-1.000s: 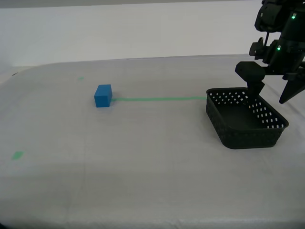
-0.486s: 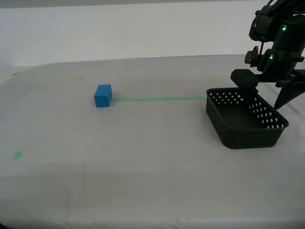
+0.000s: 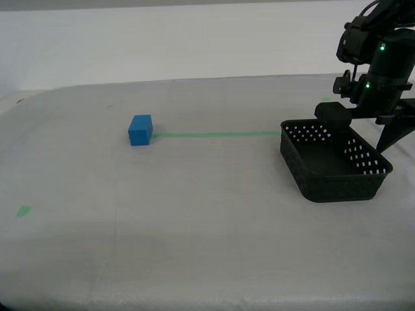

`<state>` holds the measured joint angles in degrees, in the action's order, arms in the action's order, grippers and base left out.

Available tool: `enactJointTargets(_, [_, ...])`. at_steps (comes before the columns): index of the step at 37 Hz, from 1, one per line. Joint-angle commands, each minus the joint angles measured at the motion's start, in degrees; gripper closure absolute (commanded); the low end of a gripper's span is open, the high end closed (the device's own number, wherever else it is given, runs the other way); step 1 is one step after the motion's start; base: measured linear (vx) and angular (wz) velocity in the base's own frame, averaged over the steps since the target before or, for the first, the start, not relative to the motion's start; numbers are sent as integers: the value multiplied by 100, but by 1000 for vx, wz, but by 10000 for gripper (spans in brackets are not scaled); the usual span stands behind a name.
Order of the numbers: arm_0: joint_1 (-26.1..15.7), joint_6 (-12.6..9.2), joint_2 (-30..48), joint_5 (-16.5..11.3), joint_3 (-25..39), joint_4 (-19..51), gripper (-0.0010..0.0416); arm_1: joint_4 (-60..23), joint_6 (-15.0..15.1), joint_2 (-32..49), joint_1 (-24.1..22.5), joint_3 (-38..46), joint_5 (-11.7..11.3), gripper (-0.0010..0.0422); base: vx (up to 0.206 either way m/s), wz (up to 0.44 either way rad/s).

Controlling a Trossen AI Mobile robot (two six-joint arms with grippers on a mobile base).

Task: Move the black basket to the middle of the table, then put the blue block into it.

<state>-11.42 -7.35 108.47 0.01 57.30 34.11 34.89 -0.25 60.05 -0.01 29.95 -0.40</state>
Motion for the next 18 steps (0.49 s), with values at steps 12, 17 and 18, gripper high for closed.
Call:
enactJointTargets(12, [-94, -57, 181, 103, -92, -273, 13, 33, 11, -2, -2, 2, 0, 412, 0, 0])
enactJointTargets(17, [-133, -129, 181, 105, -92, -302, 17, 33, 9, -2, 0, 2, 0, 412, 0, 0])
enactJointTargets(18, [-136, -131, 181, 105, -92, -310, 19, 33, 11, -2, -2, 2, 0, 412, 0, 0])
